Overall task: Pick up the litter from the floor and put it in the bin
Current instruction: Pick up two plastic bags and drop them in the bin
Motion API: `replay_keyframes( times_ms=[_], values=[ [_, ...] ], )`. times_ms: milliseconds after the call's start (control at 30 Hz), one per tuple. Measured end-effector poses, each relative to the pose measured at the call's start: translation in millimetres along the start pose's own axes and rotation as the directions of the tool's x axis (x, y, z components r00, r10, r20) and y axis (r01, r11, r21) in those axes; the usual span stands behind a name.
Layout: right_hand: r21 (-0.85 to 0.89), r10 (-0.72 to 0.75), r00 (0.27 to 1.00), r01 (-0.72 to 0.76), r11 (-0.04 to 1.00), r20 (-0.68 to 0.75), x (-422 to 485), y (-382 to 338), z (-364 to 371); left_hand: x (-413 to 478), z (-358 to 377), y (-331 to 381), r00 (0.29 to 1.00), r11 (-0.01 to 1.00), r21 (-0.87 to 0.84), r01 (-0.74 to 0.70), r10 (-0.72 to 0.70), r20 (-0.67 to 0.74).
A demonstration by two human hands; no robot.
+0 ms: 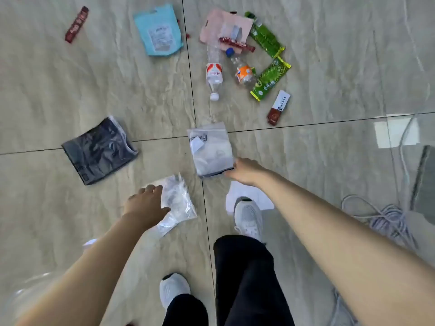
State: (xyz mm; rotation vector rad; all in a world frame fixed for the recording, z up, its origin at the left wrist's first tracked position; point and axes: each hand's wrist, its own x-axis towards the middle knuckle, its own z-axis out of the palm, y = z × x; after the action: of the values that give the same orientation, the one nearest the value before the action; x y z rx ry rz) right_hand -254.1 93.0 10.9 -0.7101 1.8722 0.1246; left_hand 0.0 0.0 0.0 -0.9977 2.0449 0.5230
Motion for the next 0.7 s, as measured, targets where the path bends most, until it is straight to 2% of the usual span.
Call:
replay_keyframes(
  times_ms=[100, 167, 367, 467, 567, 633, 700],
  values=[
    [0.01, 0.021, 0.994, -0.02, 1.0, -0.104, 47, 12, 41, 39, 49, -13, 0.999, 1.0, 0.0, 0.027, -0.027, -0.029],
    [0.059, 0.086, 0.98, -0.077, 0.995, -0.177, 82, 21, 62, 68, 76, -21, 0.998, 0.998, -0.035, 0.052, -0.053, -0.027],
    [0.054, 0.147, 0.888, -0.138, 0.989, -0.435, 173, 25, 74, 145, 114, -46, 0.986, 0.987, -0.129, 0.095, -0.111, -0.125],
    [0.01, 0.156, 0.865, -0.172, 0.985, -0.476, 194, 16, 83, 158, 126, -48, 0.972, 0.985, -0.071, 0.16, -0.17, -0.163],
    [-0.024, 0.164, 0.852, -0.203, 0.979, -0.497, 200, 8, 104, 157, 141, -45, 0.97, 0.97, -0.125, 0.21, -0.222, -0.095],
    [0.105, 0.225, 0.859, -0.199, 0.974, -0.459, 200, 6, 115, 153, 147, -44, 0.965, 0.952, -0.195, 0.238, -0.254, -0.062],
    [0.318, 0.296, 0.883, -0.181, 0.931, -0.365, 197, 8, 118, 147, 148, -45, 0.958, 0.934, -0.229, 0.275, -0.286, -0.016]
  ],
)
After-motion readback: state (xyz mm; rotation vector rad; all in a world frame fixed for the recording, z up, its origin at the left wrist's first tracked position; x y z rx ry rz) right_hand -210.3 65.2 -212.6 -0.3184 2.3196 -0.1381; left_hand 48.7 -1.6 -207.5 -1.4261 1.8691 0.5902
